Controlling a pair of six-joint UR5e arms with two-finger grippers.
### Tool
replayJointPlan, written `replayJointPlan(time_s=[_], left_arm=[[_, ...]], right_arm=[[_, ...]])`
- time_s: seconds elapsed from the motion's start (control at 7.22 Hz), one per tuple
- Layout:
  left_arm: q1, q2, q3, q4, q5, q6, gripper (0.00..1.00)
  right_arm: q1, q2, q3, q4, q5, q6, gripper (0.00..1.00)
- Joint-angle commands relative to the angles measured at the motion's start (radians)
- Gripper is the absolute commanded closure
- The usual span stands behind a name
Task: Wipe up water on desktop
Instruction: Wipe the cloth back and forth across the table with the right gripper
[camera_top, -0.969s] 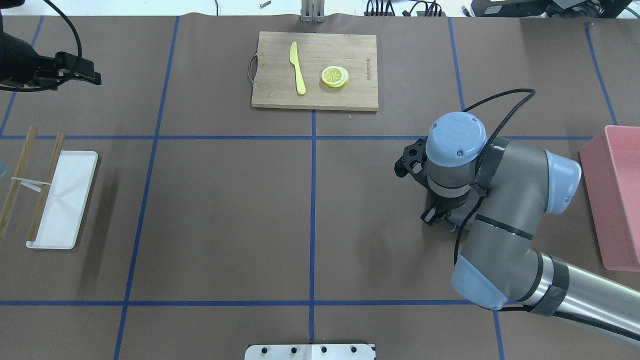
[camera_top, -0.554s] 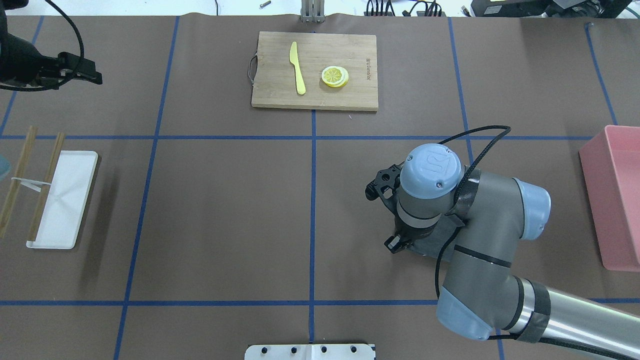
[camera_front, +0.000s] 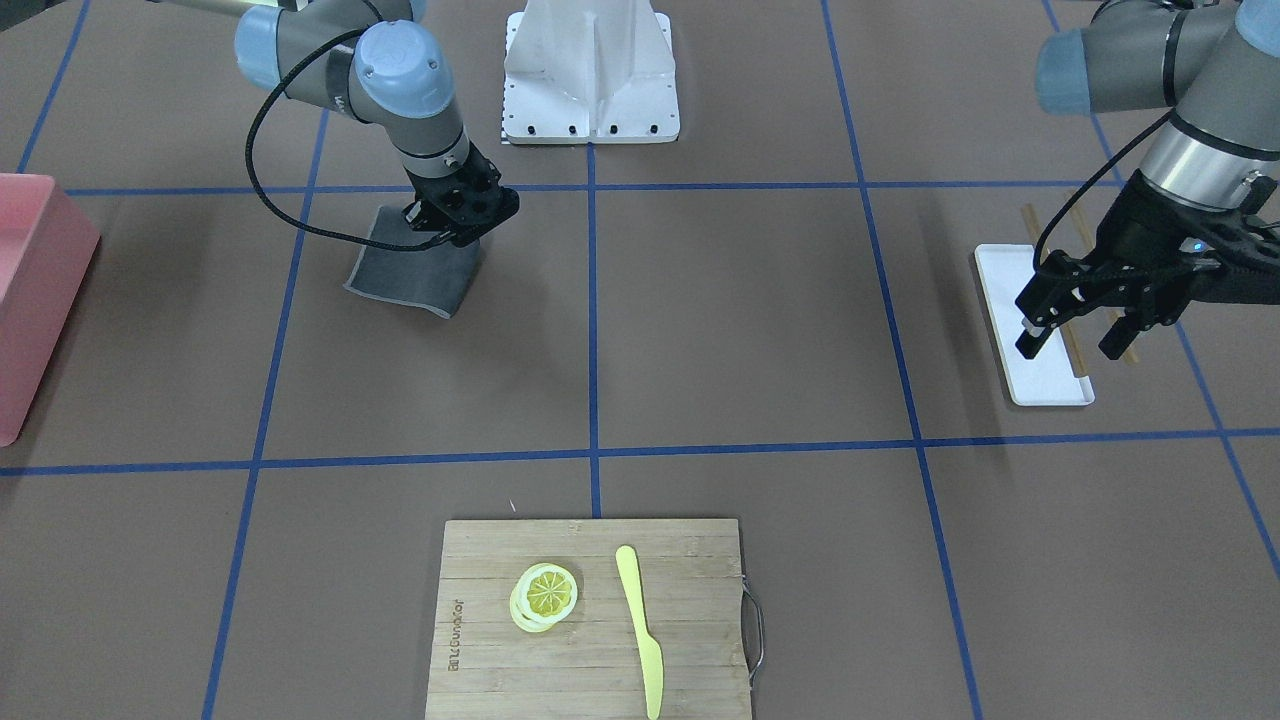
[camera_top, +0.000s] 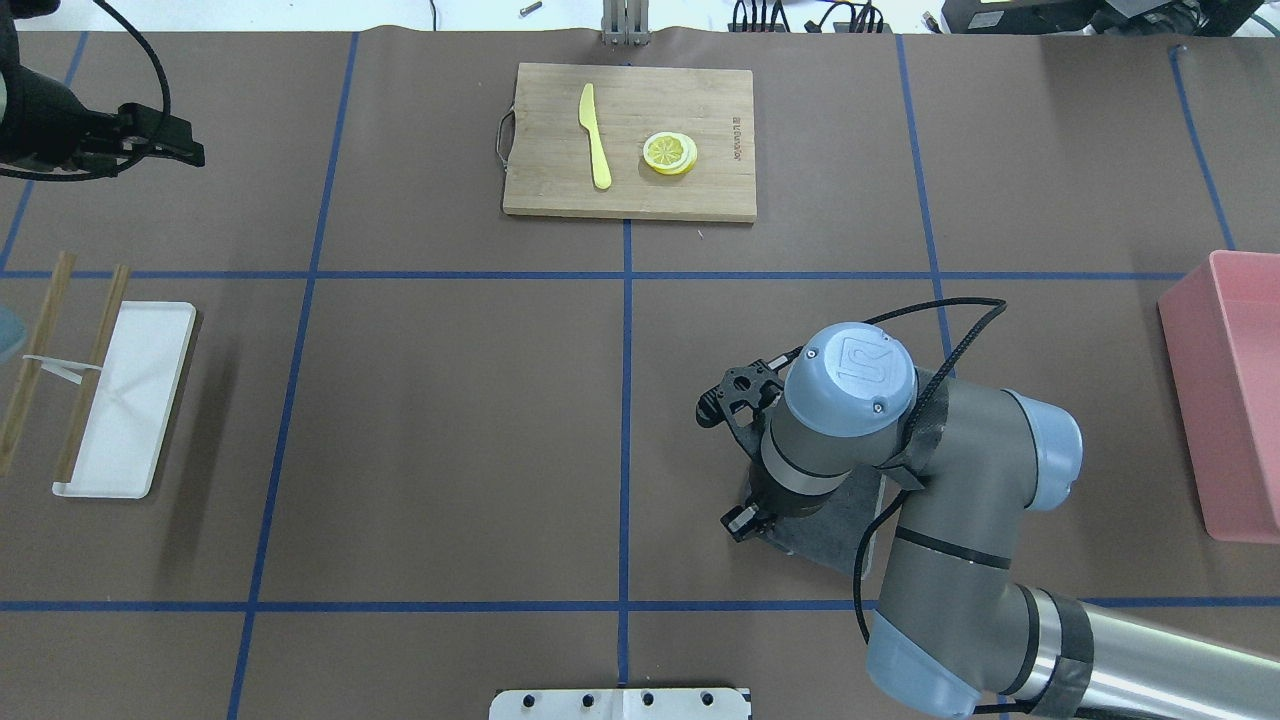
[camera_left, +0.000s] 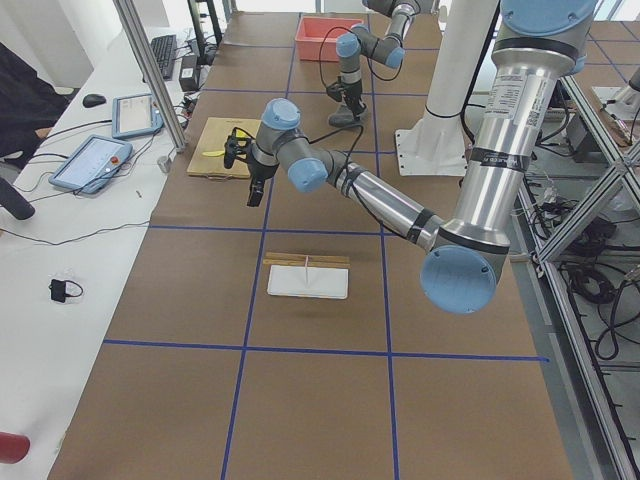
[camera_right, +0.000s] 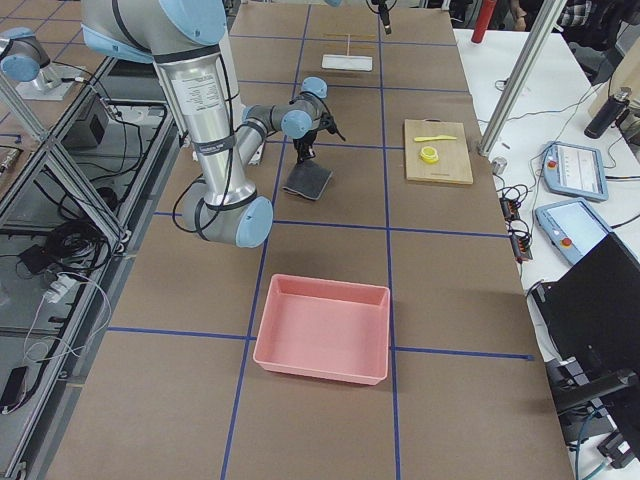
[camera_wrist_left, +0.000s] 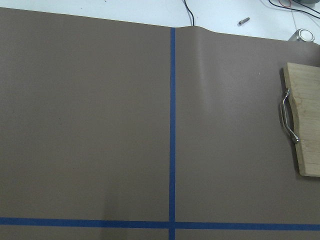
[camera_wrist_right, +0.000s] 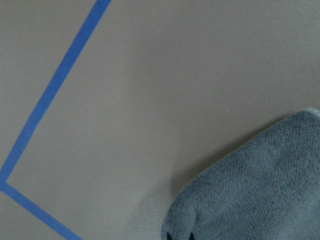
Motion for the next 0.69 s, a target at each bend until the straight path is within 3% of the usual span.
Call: replayJointPlan(time_s=[0.0, 0.55], left_arm=[[0.003, -0.003, 0.004, -0.002, 0.0, -0.005, 0.02], [0.006, -0.009, 0.0, -0.006, 0.0, -0.009, 0.02]], right_arm=[[0.086, -0.01, -0.058, 0.006, 0.0, -0.035, 1.0], [0.248, -0.007, -0.182, 0.004, 0.025, -0.228, 1.0]])
